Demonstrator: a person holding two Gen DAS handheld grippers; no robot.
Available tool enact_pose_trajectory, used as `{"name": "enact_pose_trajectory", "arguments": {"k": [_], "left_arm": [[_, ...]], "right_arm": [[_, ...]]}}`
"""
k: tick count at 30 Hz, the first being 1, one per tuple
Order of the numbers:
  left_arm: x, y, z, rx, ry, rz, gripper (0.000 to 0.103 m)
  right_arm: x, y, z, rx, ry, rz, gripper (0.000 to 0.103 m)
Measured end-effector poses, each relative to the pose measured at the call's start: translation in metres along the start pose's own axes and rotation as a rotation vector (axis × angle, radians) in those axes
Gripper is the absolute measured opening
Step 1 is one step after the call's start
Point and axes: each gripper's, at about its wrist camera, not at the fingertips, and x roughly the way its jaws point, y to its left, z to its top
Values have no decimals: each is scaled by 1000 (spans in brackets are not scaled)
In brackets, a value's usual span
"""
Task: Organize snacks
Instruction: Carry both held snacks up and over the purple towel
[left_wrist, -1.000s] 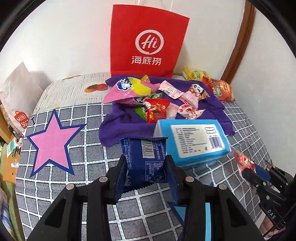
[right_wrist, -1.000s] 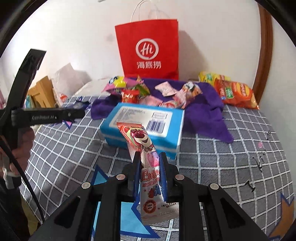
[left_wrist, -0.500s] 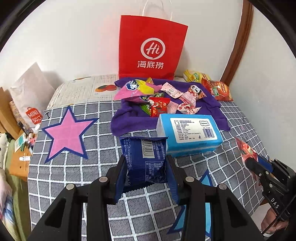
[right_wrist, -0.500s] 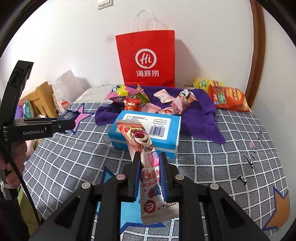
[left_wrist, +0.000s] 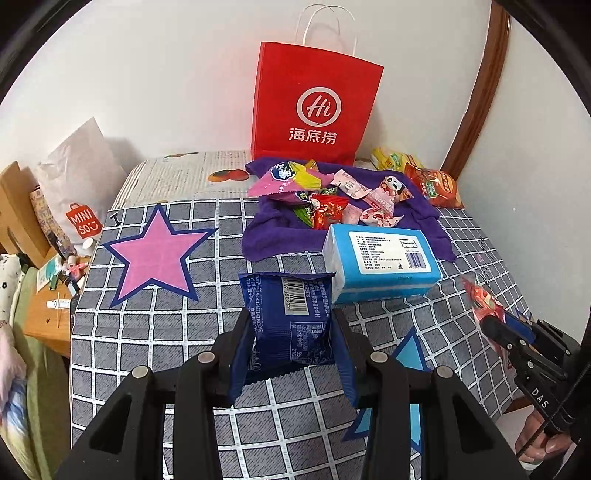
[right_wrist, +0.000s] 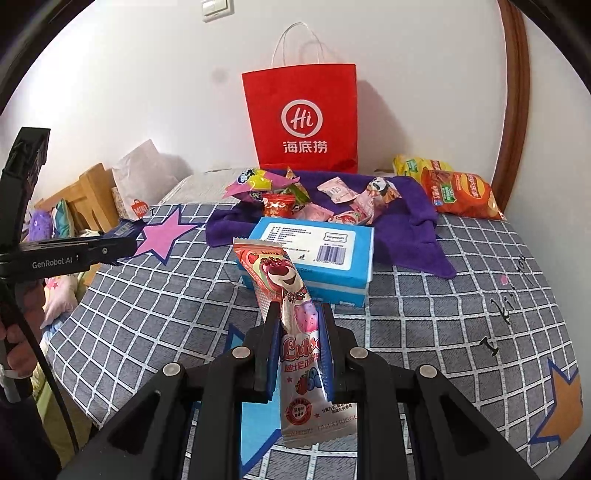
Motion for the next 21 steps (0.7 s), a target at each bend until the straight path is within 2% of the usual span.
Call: {"name": "enact_pose_trajectory", "arguments": {"k": [12,21], "left_arm": [[-7,26,-5,-66,-16,28,39],[3,22,-2,-63,-1,42,39]], "right_arm": [[21,11,4,-11,24,39,19],[30,-1,3,14,31,52,19]]}}
